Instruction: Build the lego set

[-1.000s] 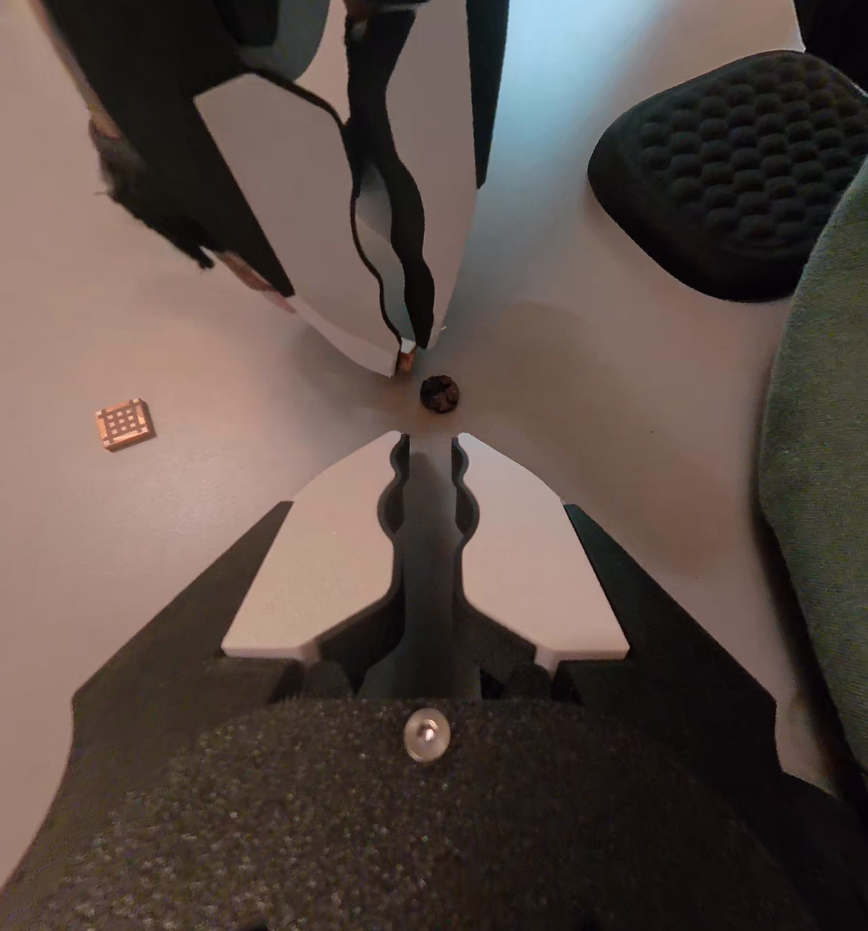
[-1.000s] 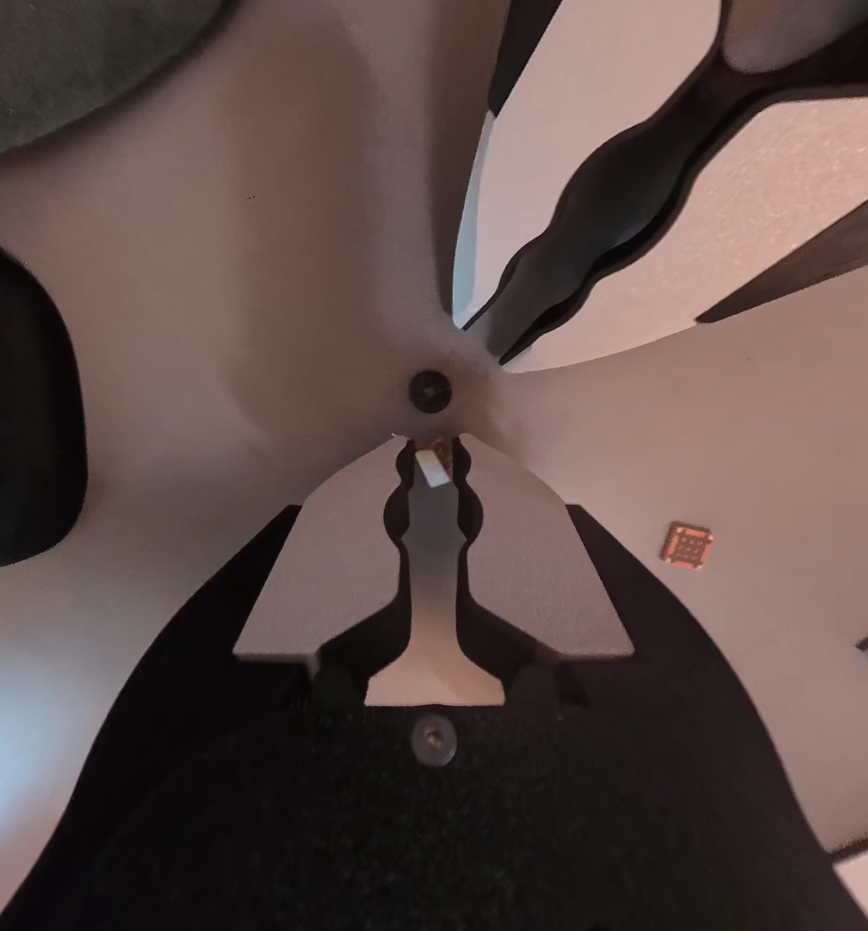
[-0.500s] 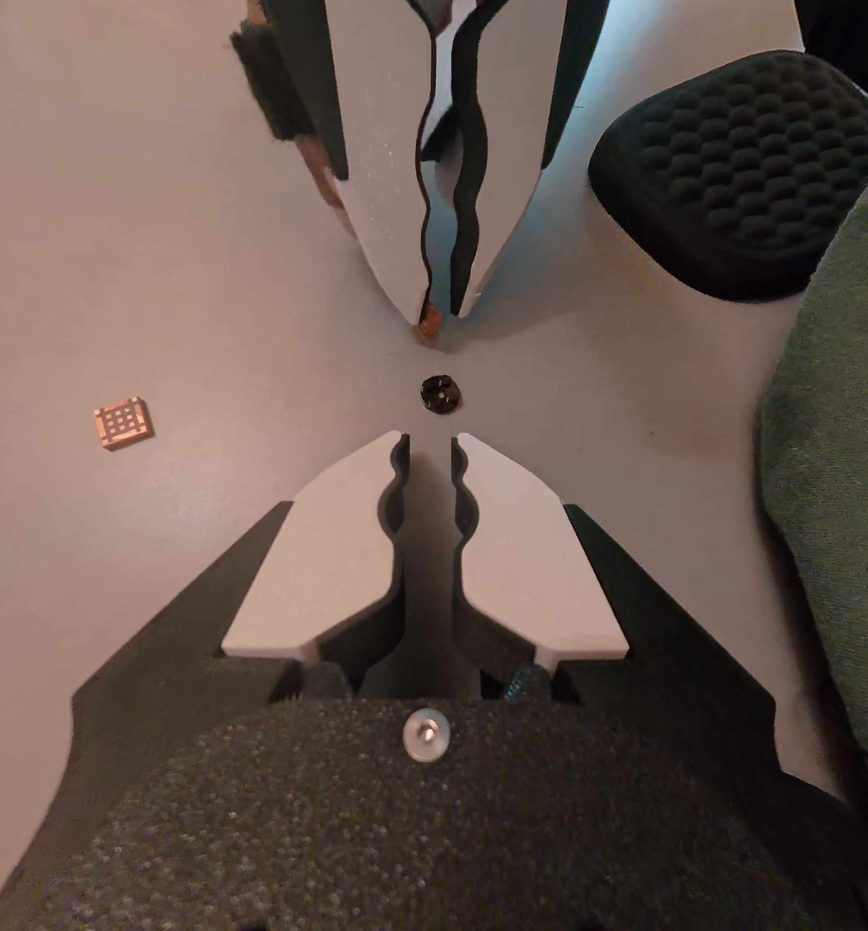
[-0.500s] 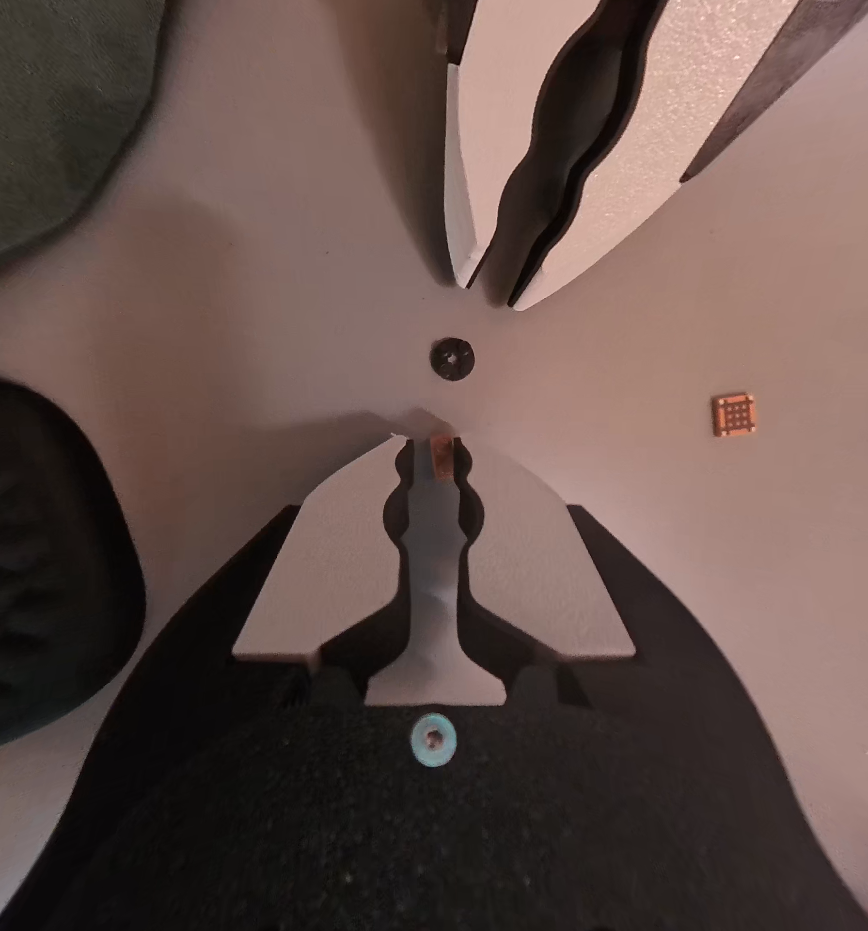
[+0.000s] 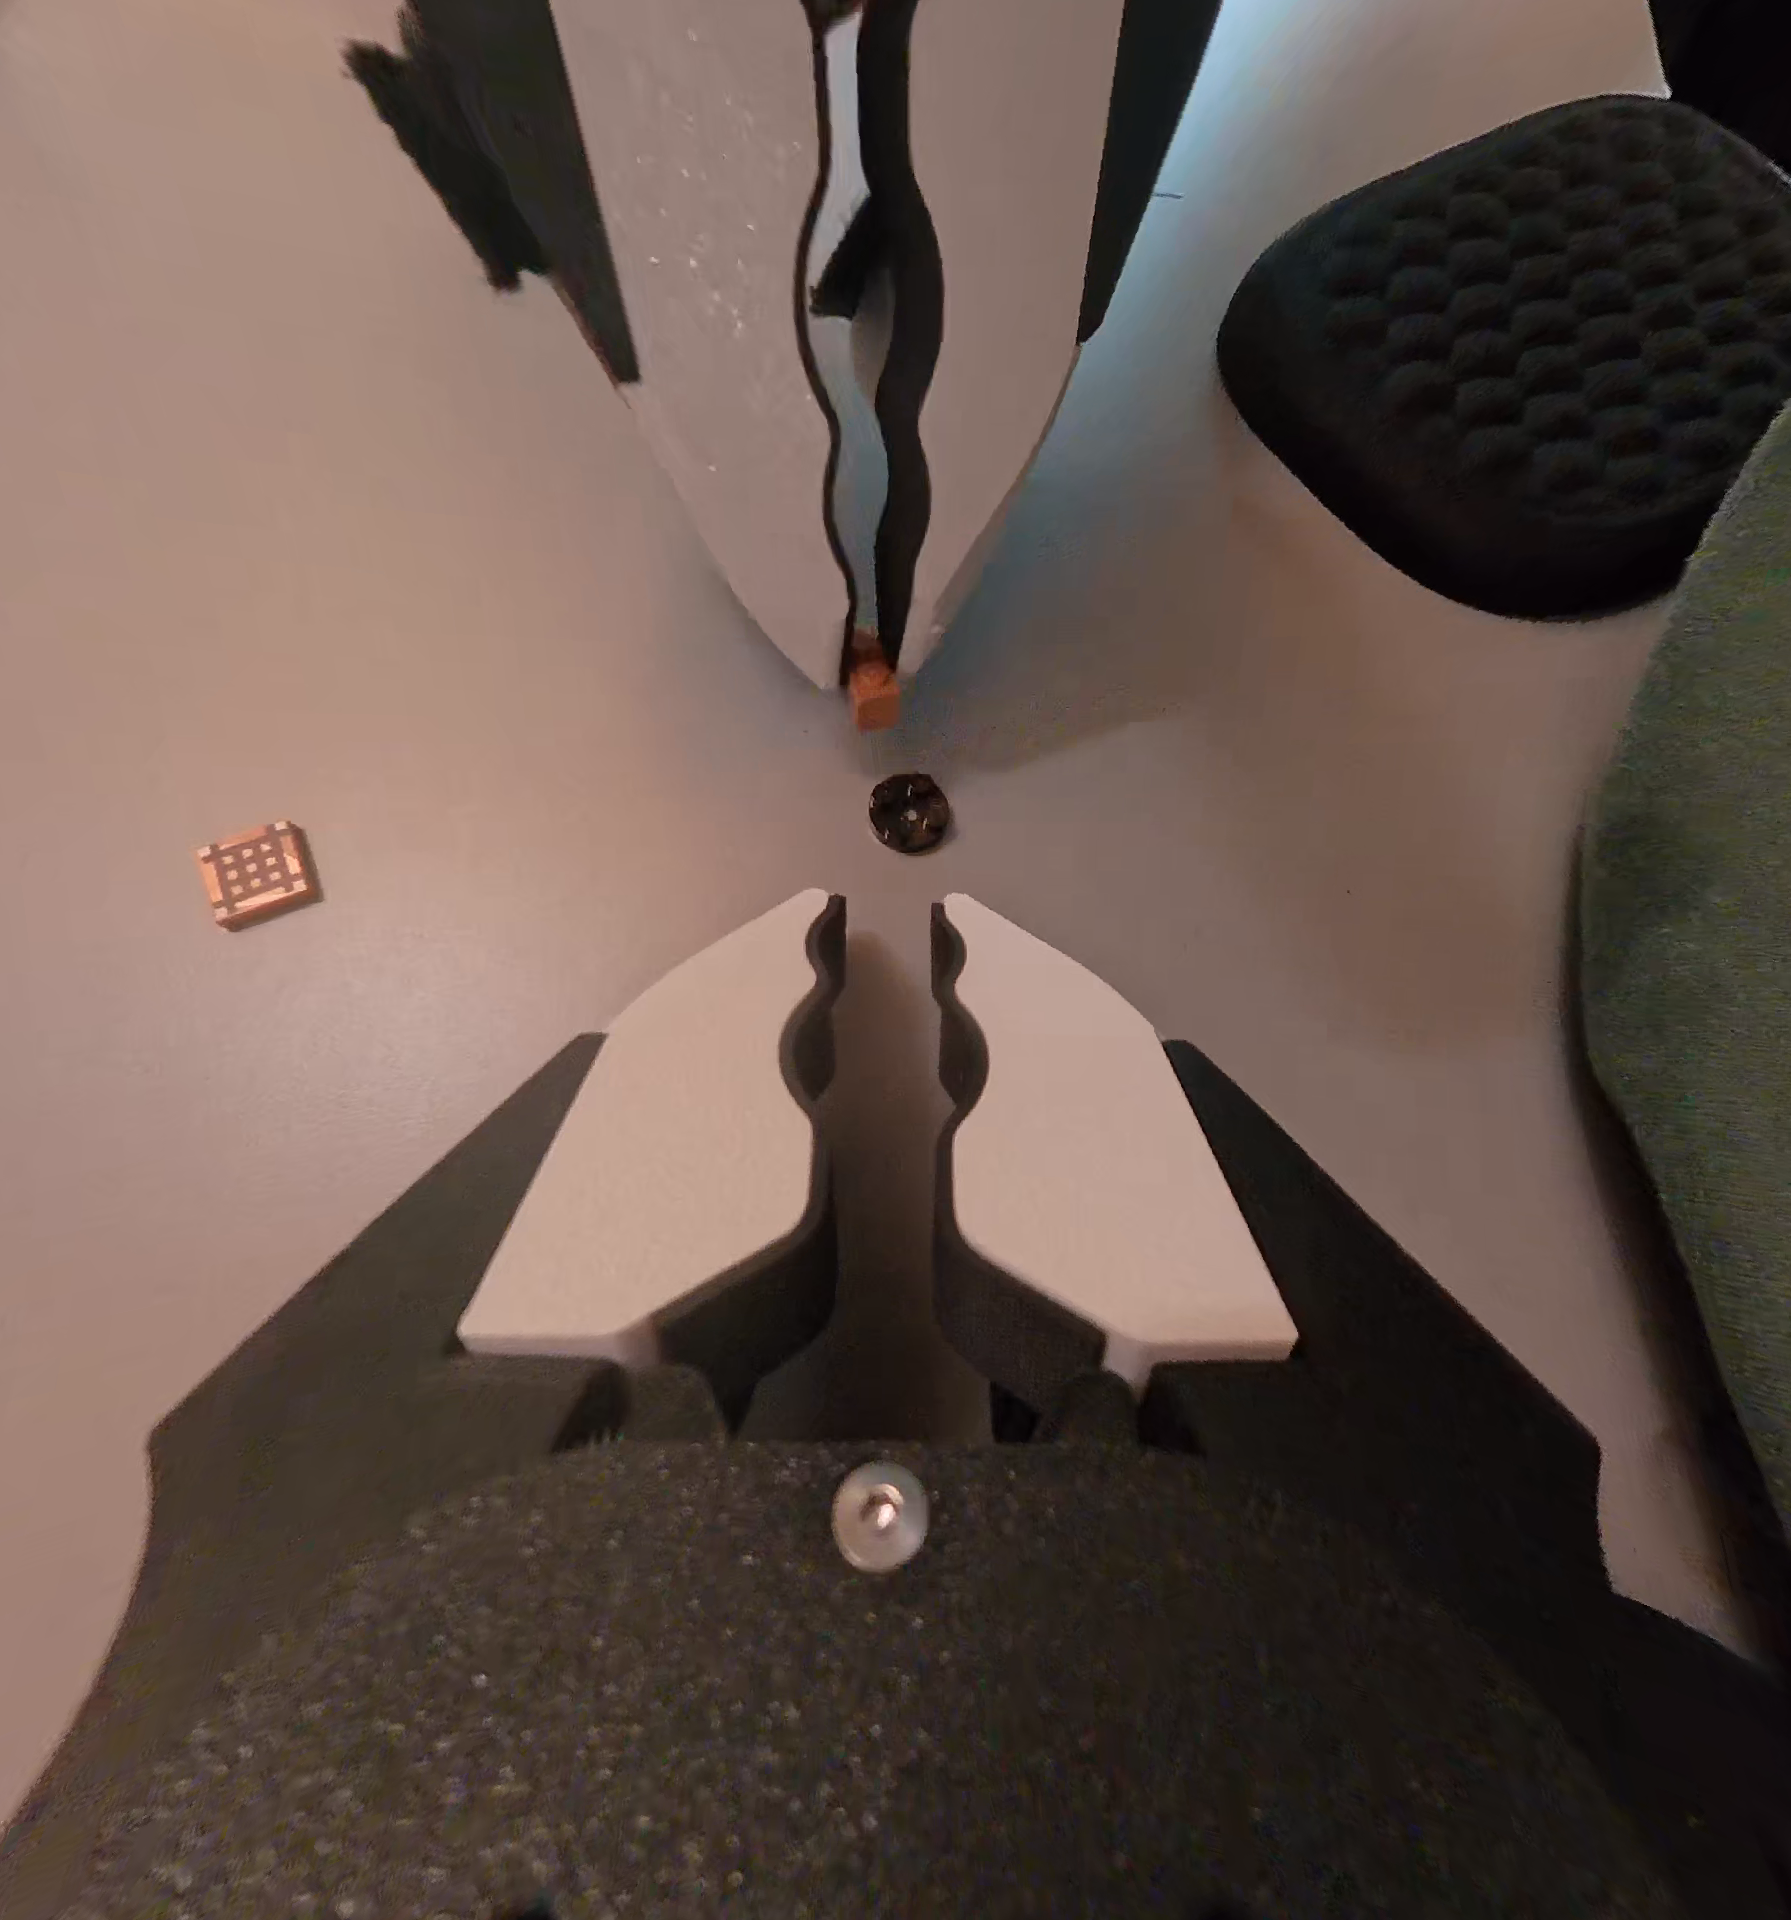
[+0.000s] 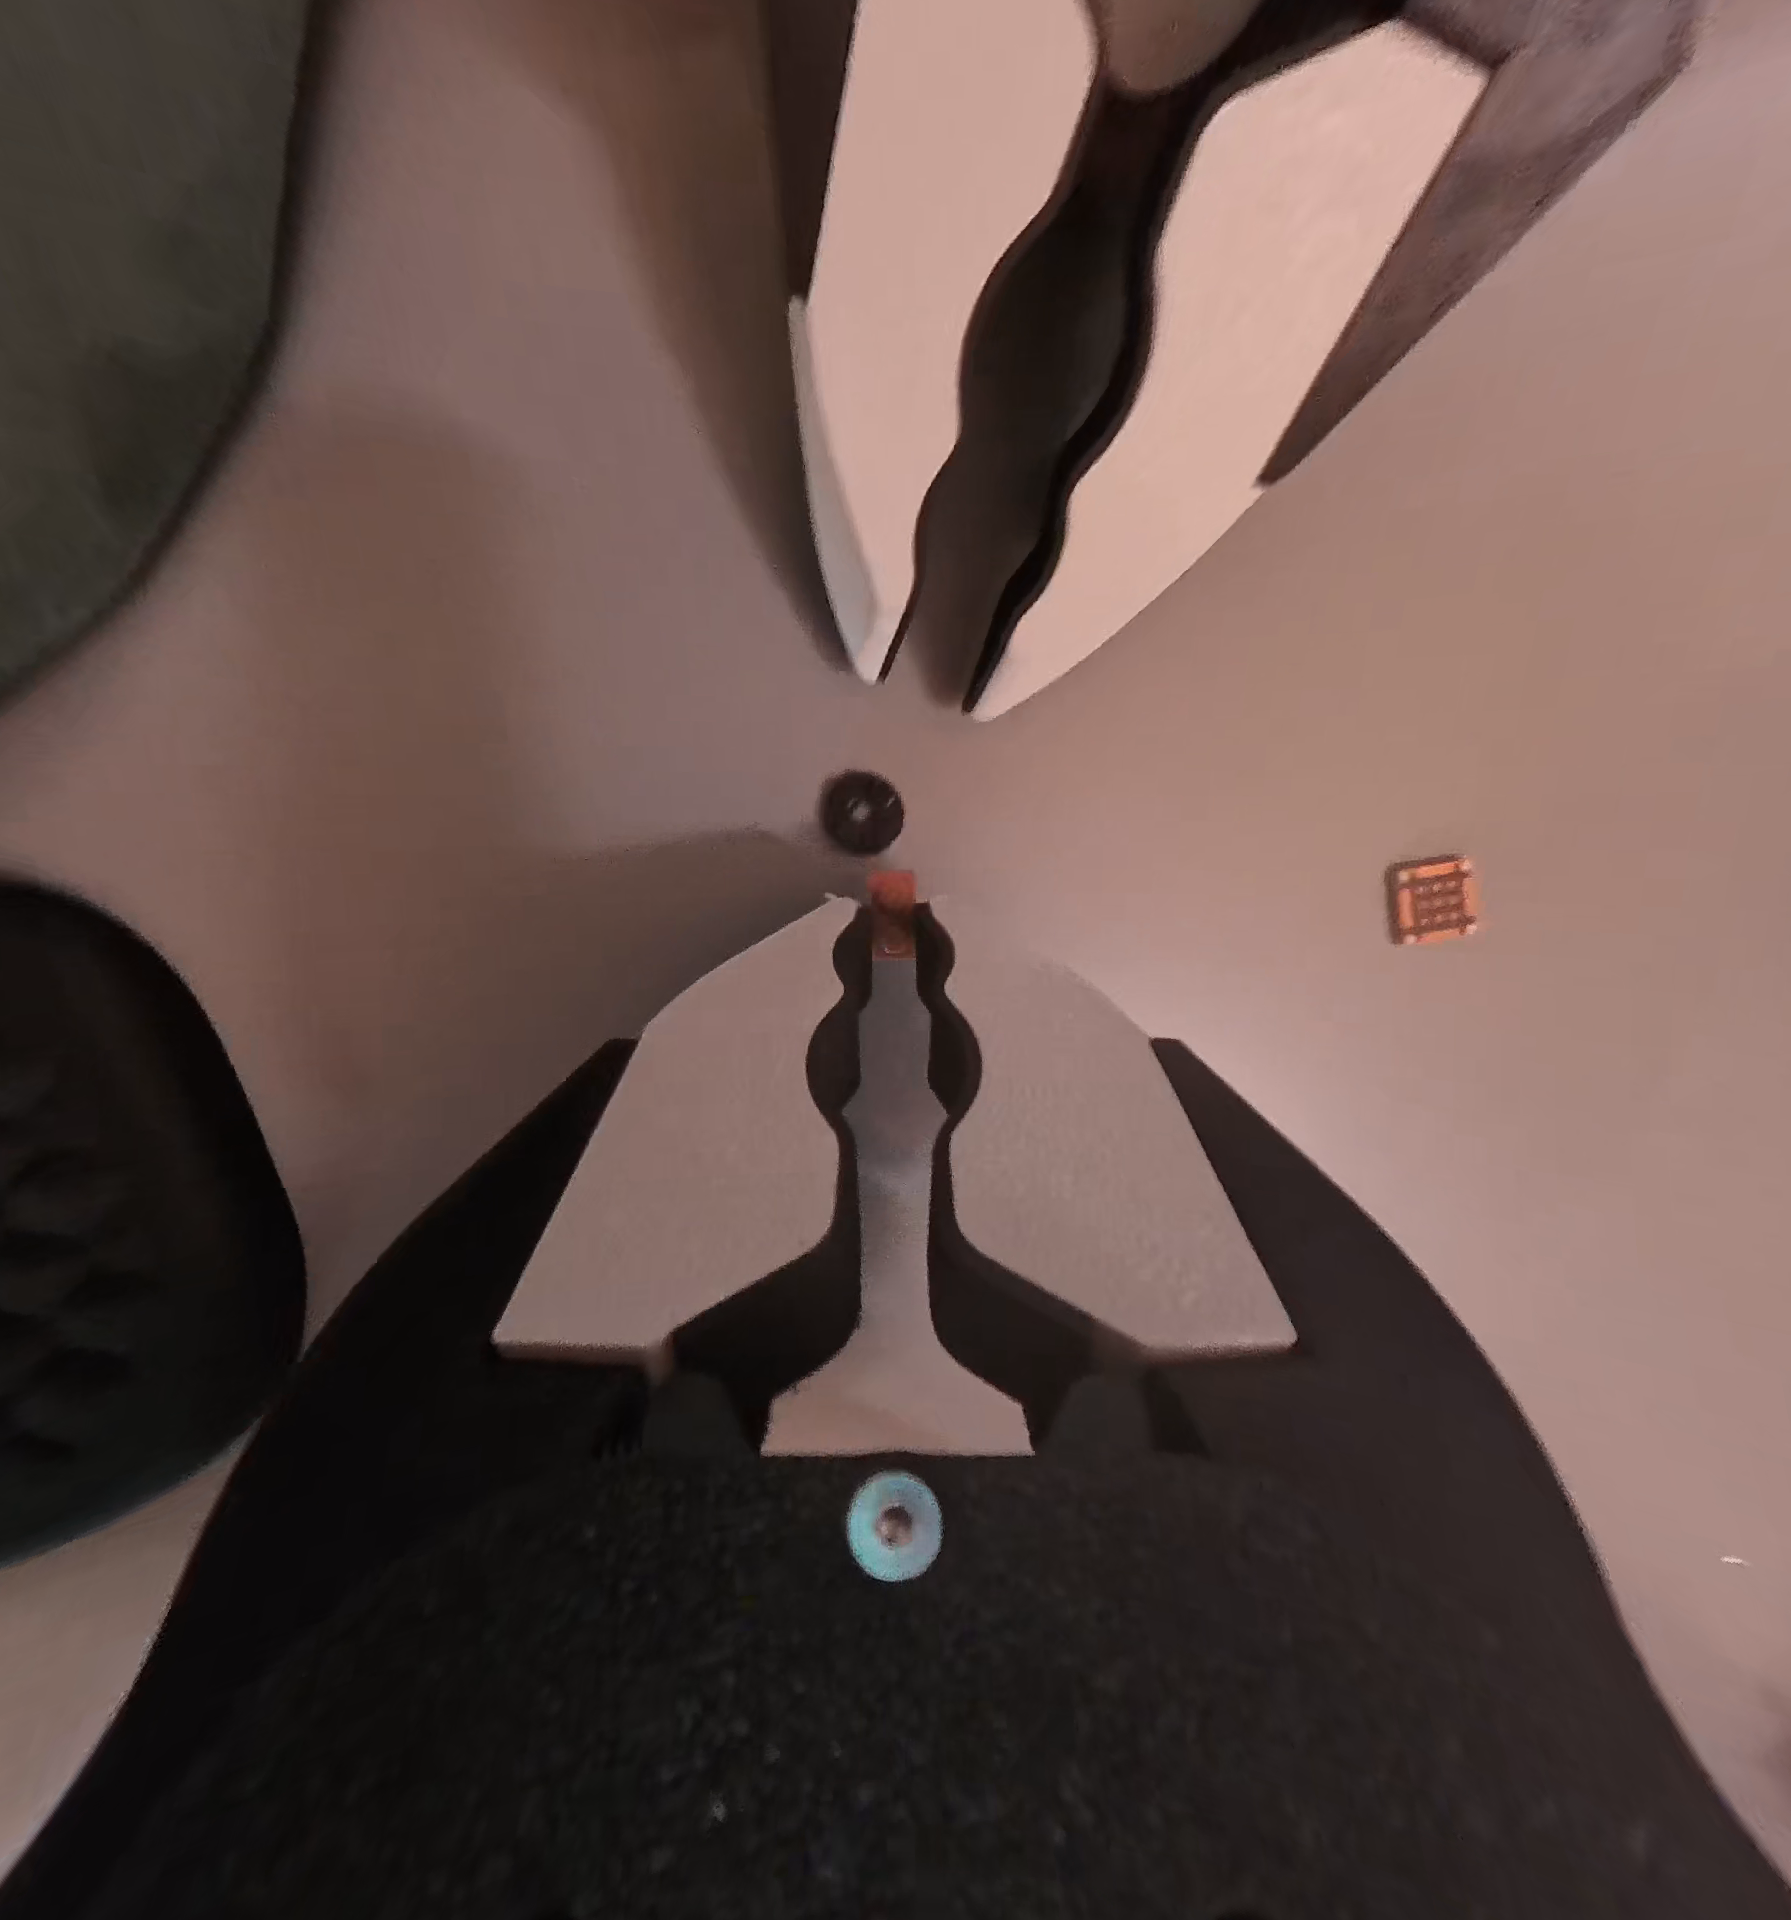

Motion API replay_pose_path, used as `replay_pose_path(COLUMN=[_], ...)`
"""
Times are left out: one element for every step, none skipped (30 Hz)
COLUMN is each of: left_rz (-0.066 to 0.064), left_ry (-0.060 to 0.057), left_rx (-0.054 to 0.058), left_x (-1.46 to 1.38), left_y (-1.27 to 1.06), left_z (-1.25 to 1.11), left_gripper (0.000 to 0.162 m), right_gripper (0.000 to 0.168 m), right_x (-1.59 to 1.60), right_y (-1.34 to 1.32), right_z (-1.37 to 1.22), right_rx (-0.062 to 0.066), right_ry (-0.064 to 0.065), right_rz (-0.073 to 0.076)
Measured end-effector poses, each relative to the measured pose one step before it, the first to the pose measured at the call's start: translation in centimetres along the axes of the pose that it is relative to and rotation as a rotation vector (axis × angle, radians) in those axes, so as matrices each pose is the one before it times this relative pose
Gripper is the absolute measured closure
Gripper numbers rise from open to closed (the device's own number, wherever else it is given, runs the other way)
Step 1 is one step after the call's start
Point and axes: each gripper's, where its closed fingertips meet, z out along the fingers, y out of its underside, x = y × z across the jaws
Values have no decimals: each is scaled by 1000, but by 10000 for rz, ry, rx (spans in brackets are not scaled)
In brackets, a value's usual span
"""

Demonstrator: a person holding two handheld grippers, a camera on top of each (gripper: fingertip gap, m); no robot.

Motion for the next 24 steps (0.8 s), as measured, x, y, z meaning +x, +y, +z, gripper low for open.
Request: replay_pose_path(left_rz=[-21, -17, -7, 7, 17, 22, 21, 17, 9, 1, 1, 5, 8, 7, 5, 2, -2, 0, 2, 0, -2, -1, 2, 3], left_ry=[-9, 1, 5, -2, -9, -12, -10, -4, -3, 0, 1, -2, -4, -3, -1, 0, 2, 0, 0, 1, 1, 1, 0, -2], left_rx=[7, 9, 3, 1, -5, -7, -6, -5, 1, -3, 1, -2, -2, -2, -2, -2, 0, 0, -2, -1, 0, -1, 0, -3], left_x=[-37, -18, 0, 12, -3, 11, 10, 13, 9, -1, 0, 3, 10, 2, 6, -1, 3, 0, -2, 3, 3, 2, -2, 6], left_y=[-8, -11, 0, 2, 3, 1, 20, 10, 1, 5, -2, 11, -1, 3, -3, 2, 0, -1, 10, -5, 0, 1, 0, -1], left_z=[-1, -14, -5, 0, 3, 9, 0, -5, 0, -2, 1, 5, 5, -2, 6, -1, 0, 0, 5, 7, 0, 0, 0, 5], left_gripper=[147, 147, 147, 147, 147, 147, 147, 147, 147, 146, 146, 146, 146, 146, 146, 146, 146, 146, 146, 146, 146, 146, 146, 146], right_gripper=[161, 161, 161, 161, 161, 161, 161, 161, 161, 161, 161, 161, 161, 161, 161, 161, 161, 161, 161, 161, 161, 161, 161, 161], right_x=[167, 51, 46, 1, 28, -27, -86, -79, -35, -9, 24, -2, -32, -23, -35, -47, -13, -5, -6, -17, -8, -5, -18, -6], right_y=[-495, -423, -280, -134, -13, -8, -95, -79, 2, 21, 3, 22, 54, 46, 56, 5, -14, -4, 11, 14, 18, 10, 21, 35], right_z=[-8, 87, 157, 199, 219, 180, 138, 109, 89, 89, 66, 55, 71, 75, 81, 52, 18, 1, 3, -10, -2, 2, -5, -12], right_rx=[85, 50, -12, -80, -117, -81, 16, 20, -21, -35, -20, -29, -48, -39, -38, -11, 1, -13, -30, -38, -44, -42, -54, -55], right_ry=[54, 12, 17, -11, 10, -35, -80, -84, -66, -43, -22, -35, -49, -34, -38, -37, -20, -23, -17, -14, -9, -19, -36, -35], right_rz=[159, 92, 64, 16, -26, -56, -52, -24, -20, -25, -12, -4, -14, -16, -12, -11, -7, -4, -31, -53, -52, -23, -18, -24])
